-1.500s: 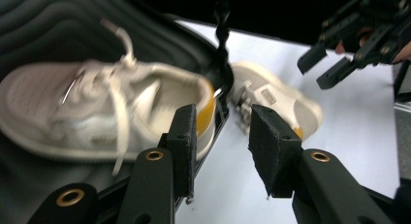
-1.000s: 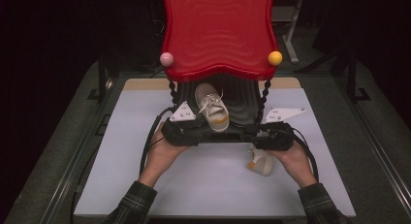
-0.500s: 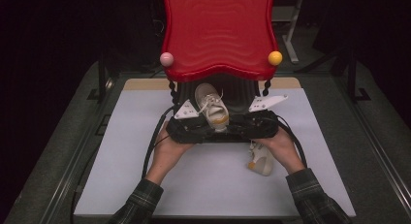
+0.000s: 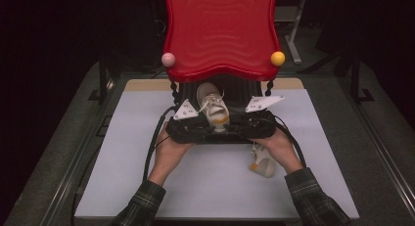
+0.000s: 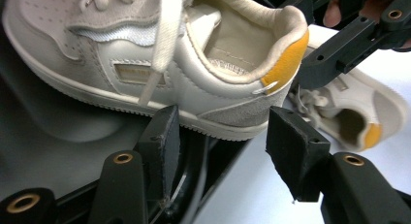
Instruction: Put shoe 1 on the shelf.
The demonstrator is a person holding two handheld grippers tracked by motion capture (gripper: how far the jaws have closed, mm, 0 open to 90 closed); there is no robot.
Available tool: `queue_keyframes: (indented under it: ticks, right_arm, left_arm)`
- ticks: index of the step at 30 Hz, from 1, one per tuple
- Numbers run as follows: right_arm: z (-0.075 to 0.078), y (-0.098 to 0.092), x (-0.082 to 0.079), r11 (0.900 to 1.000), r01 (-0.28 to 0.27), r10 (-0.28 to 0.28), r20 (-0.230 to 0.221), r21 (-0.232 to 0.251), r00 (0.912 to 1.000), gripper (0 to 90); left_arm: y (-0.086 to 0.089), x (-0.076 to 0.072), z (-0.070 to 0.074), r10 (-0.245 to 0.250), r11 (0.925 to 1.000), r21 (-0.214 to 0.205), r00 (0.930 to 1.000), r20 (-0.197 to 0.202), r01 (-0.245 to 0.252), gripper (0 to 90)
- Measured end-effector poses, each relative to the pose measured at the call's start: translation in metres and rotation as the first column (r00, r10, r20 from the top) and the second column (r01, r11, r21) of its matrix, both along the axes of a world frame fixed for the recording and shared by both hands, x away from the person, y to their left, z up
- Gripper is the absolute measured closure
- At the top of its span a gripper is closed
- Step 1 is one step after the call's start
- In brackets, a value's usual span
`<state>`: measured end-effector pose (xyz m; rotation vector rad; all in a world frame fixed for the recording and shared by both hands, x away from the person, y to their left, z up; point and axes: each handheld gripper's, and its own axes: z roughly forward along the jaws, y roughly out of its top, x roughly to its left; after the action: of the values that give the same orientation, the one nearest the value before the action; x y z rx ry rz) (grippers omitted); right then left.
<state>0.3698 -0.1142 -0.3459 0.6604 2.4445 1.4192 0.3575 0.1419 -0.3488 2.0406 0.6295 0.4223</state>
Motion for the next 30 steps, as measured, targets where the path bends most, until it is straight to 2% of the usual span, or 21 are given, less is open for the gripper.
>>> queue_keyframes:
  ticks: [4, 9, 10, 11, 12, 15, 16, 22, 24, 27, 30]
  right_arm:
    - [0.003, 0.005, 0.005, 0.9995, 0.027, -0.027, 0.001, 0.017, 0.9996, 57.0]
    - [0.007, 0.011, 0.010, 0.9988, 0.044, -0.044, 0.008, 0.023, 0.9990, 58.0]
    - [0.006, 0.014, 0.013, 0.9986, 0.047, -0.047, 0.012, 0.025, 0.9988, 59.6]
    - [0.006, 0.014, 0.013, 0.9986, 0.047, -0.047, 0.012, 0.025, 0.9988, 59.6]
    - [0.005, 0.017, 0.016, 0.9986, 0.049, -0.049, 0.009, 0.018, 0.9987, 62.1]
    - [0.005, 0.020, 0.018, 0.9982, 0.057, -0.057, 0.011, 0.018, 0.9983, 62.7]
    - [0.005, 0.023, 0.020, 0.9980, 0.061, -0.061, 0.013, 0.019, 0.9981, 63.1]
    - [0.004, 0.027, 0.023, 0.9974, 0.072, -0.072, 0.019, -0.001, 0.9972, 63.9]
    - [0.002, 0.029, 0.024, 0.9970, 0.077, -0.077, 0.014, -0.010, 0.9970, 64.2]
    - [0.000, 0.030, 0.025, 0.9969, 0.077, -0.077, 0.011, -0.017, 0.9970, 64.2]
    - [0.000, 0.029, 0.025, 0.9968, 0.078, -0.078, 0.011, -0.017, 0.9969, 64.0]
  left_arm:
    - [0.003, 0.001, 0.004, 0.047, 0.9988, -0.011, 0.9984, 0.031, -0.047, 48.7]
    - [0.007, 0.003, 0.006, 0.096, 0.9952, -0.026, 0.9945, 0.042, -0.095, 49.6]
    - [0.008, 0.004, 0.007, 0.125, 0.9921, -0.021, 0.9910, 0.048, -0.124, 50.8]
    - [0.008, 0.004, 0.007, 0.125, 0.9921, -0.021, 0.9910, 0.048, -0.124, 51.3]
    - [0.009, 0.004, 0.006, 0.152, 0.9883, -0.021, 0.9872, 0.049, -0.151, 51.4]
    - [0.011, 0.005, 0.006, 0.172, 0.9850, -0.025, 0.9840, 0.049, -0.170, 53.6]
    - [0.011, 0.005, 0.006, 0.187, 0.9824, -0.017, 0.9805, 0.062, -0.186, 55.3]
    - [0.008, 0.004, 0.005, 0.214, 0.9766, -0.003, 0.9726, 0.091, -0.215, 57.6]
    - [0.006, 0.004, 0.002, 0.224, 0.9733, 0.030, 0.9700, 0.095, -0.228, 58.5]
    - [0.005, 0.004, 0.000, 0.232, 0.9711, 0.031, 0.9675, 0.100, -0.236, 58.7]
    - [0.005, 0.004, 0.000, 0.226, 0.9725, 0.035, 0.9695, 0.094, -0.230, 58.3]
